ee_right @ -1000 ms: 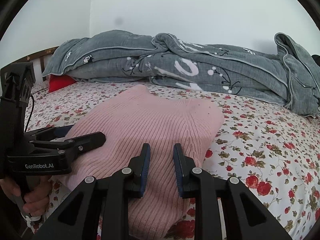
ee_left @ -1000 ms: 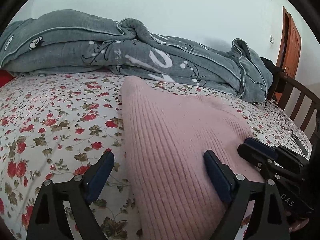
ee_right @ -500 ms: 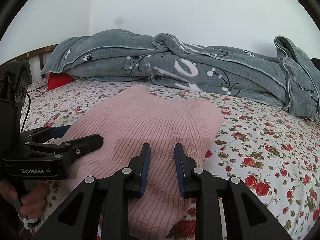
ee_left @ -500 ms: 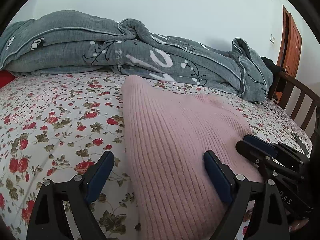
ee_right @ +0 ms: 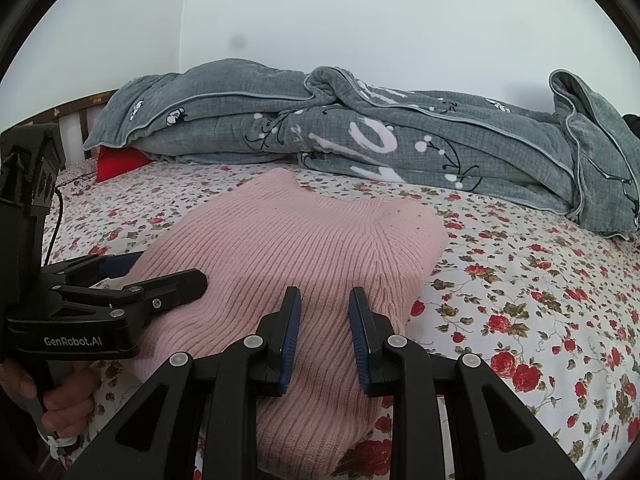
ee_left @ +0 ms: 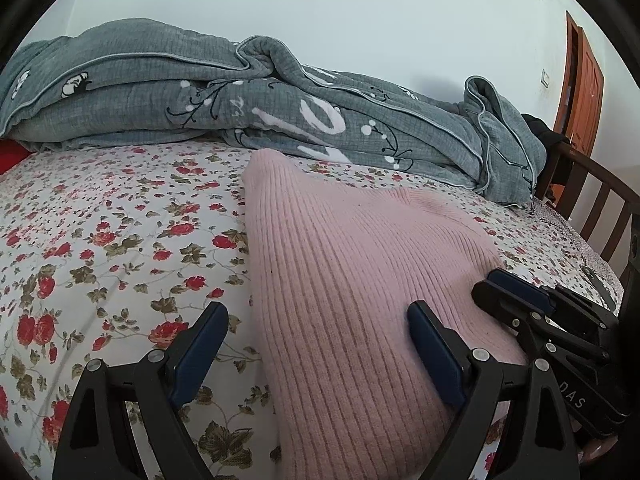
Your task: Fold small clothes
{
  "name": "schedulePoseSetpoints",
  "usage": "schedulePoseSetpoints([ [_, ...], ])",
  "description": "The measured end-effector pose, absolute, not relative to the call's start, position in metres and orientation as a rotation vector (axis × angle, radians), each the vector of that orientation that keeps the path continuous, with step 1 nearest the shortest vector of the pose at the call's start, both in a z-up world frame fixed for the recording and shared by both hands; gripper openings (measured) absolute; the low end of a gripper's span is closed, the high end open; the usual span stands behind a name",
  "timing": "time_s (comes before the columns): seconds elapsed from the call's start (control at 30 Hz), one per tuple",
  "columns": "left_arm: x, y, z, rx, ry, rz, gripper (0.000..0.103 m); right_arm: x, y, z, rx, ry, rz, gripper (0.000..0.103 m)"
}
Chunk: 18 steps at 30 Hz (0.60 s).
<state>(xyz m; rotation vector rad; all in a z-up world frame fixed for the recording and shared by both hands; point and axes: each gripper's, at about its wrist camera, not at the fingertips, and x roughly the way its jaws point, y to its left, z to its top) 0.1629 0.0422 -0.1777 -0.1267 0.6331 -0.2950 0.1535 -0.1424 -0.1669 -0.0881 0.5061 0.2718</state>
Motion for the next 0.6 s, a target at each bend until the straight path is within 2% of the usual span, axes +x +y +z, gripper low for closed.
schedulePoseSetpoints([
  [0.27,0.165,0.048,-0.179,-0.160,0.639,-0.318,0.092,0.156,-0.150,-0.164,-0.036,0.522,0.313,0.026],
  [0.43,0.158,0.062,-0.164,-0.243,0.660,-0.419,0.084,0.157,-0.161,-0.140,0.032,0.556,0.359,0.032],
  [0.47,0.158,0.064,-0.157,-0.242,0.656,-0.422,0.083,0.156,-0.166,-0.130,0.038,0.540,0.355,0.038],
  [0.5,0.160,0.066,-0.147,-0.223,0.643,-0.406,0.081,0.157,-0.168,-0.124,0.037,0.527,0.342,0.051],
  [0.53,0.163,0.067,-0.139,-0.209,0.636,-0.401,0.080,0.158,-0.172,-0.118,0.037,0.514,0.318,0.058],
  [0.6,0.179,0.070,-0.120,-0.209,0.657,-0.424,0.079,0.169,-0.180,-0.108,0.054,0.518,0.291,0.061],
])
